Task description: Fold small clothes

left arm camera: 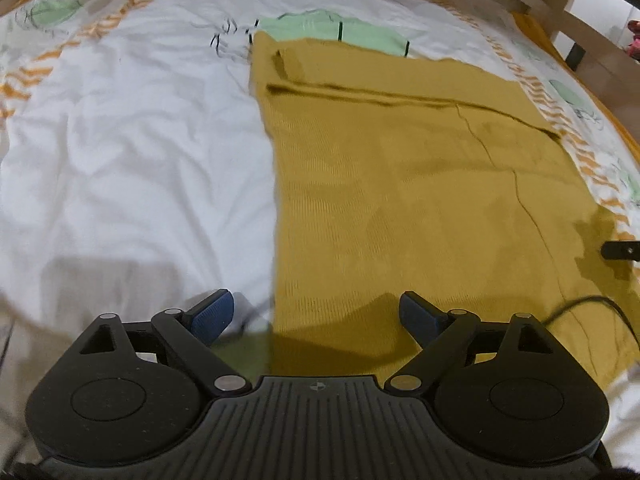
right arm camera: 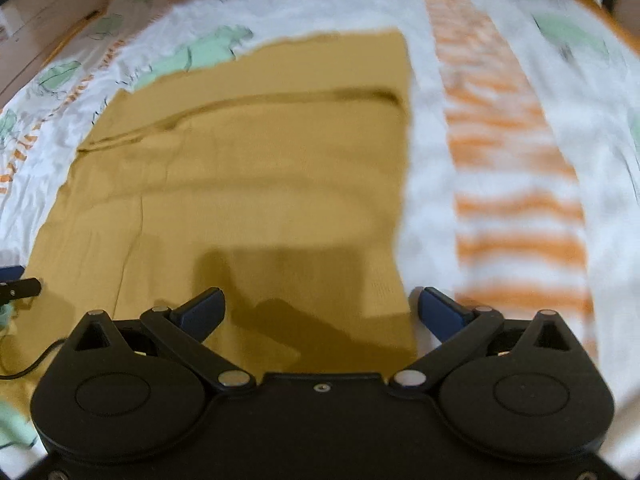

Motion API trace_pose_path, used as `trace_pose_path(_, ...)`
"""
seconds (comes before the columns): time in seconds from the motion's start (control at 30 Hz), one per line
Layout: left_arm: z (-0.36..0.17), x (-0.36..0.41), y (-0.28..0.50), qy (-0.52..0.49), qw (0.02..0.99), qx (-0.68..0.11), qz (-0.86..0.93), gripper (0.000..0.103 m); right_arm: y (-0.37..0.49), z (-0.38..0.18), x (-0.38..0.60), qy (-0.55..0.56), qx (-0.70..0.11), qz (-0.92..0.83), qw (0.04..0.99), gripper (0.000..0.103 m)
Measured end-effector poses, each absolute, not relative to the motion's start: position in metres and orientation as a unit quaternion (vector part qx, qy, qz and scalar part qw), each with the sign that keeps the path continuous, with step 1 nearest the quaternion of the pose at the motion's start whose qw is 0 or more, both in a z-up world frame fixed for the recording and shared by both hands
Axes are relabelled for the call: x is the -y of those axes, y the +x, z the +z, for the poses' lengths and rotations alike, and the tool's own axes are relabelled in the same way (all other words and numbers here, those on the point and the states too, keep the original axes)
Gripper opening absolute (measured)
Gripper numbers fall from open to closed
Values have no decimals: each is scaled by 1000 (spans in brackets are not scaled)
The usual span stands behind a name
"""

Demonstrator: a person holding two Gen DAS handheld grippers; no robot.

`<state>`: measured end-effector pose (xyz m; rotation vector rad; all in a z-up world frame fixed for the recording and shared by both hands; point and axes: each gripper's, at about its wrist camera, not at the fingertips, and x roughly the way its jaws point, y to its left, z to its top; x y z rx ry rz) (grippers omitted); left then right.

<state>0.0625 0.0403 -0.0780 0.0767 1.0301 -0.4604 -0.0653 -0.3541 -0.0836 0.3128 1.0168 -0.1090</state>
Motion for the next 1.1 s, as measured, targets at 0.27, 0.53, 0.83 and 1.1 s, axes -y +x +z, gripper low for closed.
trace_pose_path(0.27,-79,-58,31,3,827,-513,-231,90,-107,-88,368,233,-512,-50,825,103)
trace_pose_path(0.53,-73,-56,8,7,816,-511,-270,89,-122,-87,368,276,-542,-24,794,102)
trace_pose_path(0.83,-74,-52,-4,11,815,-500,-292,89,-120,-91,365,276,-535,-15,798,102)
trace_pose_path(1.1,-81,-46,-2,25,817,-500,-285,90,-126,-99,384,330,-518,-19,789,103)
